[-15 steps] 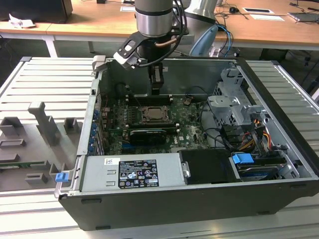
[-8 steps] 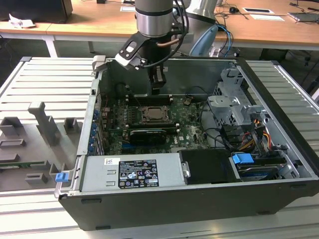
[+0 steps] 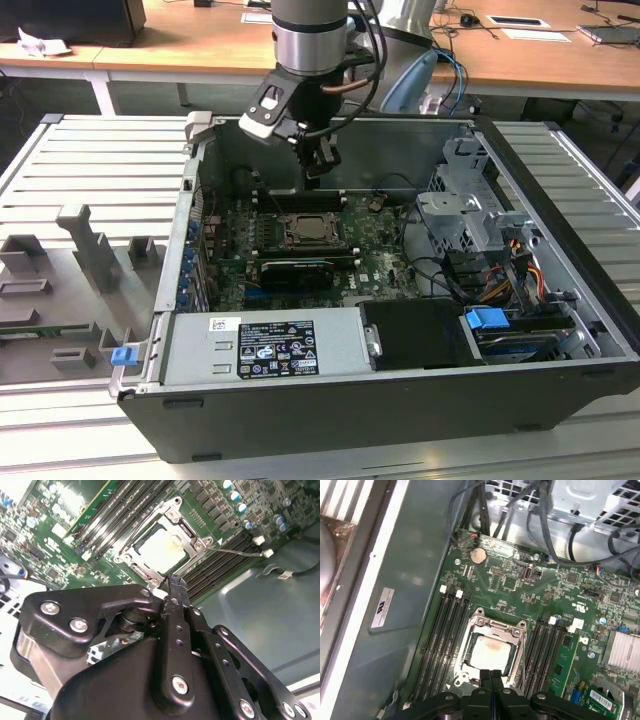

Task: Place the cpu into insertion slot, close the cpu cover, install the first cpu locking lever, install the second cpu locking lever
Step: 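Install the first cpu locking lever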

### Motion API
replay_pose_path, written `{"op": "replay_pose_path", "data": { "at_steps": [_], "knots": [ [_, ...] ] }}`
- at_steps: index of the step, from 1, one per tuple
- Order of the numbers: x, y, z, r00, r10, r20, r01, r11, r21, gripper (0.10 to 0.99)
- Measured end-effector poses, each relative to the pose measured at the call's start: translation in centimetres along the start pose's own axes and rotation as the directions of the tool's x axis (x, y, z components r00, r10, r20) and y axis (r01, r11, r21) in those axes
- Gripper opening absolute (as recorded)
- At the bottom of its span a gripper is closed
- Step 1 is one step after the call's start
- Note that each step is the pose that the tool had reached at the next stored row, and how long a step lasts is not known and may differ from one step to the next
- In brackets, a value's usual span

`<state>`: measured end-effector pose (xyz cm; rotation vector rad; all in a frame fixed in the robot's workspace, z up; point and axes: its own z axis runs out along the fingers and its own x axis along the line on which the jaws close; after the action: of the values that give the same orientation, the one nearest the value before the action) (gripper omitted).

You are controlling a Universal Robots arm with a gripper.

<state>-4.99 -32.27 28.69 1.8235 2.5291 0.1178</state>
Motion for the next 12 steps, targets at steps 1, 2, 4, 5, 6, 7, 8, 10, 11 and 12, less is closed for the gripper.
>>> {"op": "replay_pose_path", "data": {
  "at_steps": [1,2,4,5,6,7,8,10,11,12],
  "knots": [
    [0.0,0.0,0.0,0.9997,-0.023,-0.0017,0.023,0.9997,0.001,0.106],
    [0.0,0.0,0.0,0.9992,-0.039,-0.0029,0.039,0.9993,0.001,0.106],
    [0.0,0.0,0.0,0.9974,-0.072,-0.0053,0.072,0.9974,0.002,0.106],
    [0.0,0.0,0.0,0.9966,-0.083,-0.0061,0.083,0.9966,0.002,0.106],
    [0.0,0.0,0.0,0.9951,-0.099,-0.0074,0.099,0.9951,0.002,0.106],
    [0.0,0.0,0.0,0.9926,-0.121,-0.0091,0.121,0.9926,0.003,0.106],
    [0.0,0.0,0.0,0.9901,-0.14,-0.0106,0.14,0.9901,0.003,0.106],
    [0.0,0.0,0.0,0.9844,-0.176,-0.0133,0.176,0.9844,0.004,0.106],
    [0.0,0.0,0.0,0.9817,-0.19,-0.0145,0.19,0.9818,0.004,0.106],
    [0.0,0.0,0.0,0.9775,-0.211,-0.0161,0.211,0.9776,0.004,0.106]
  ]
}}
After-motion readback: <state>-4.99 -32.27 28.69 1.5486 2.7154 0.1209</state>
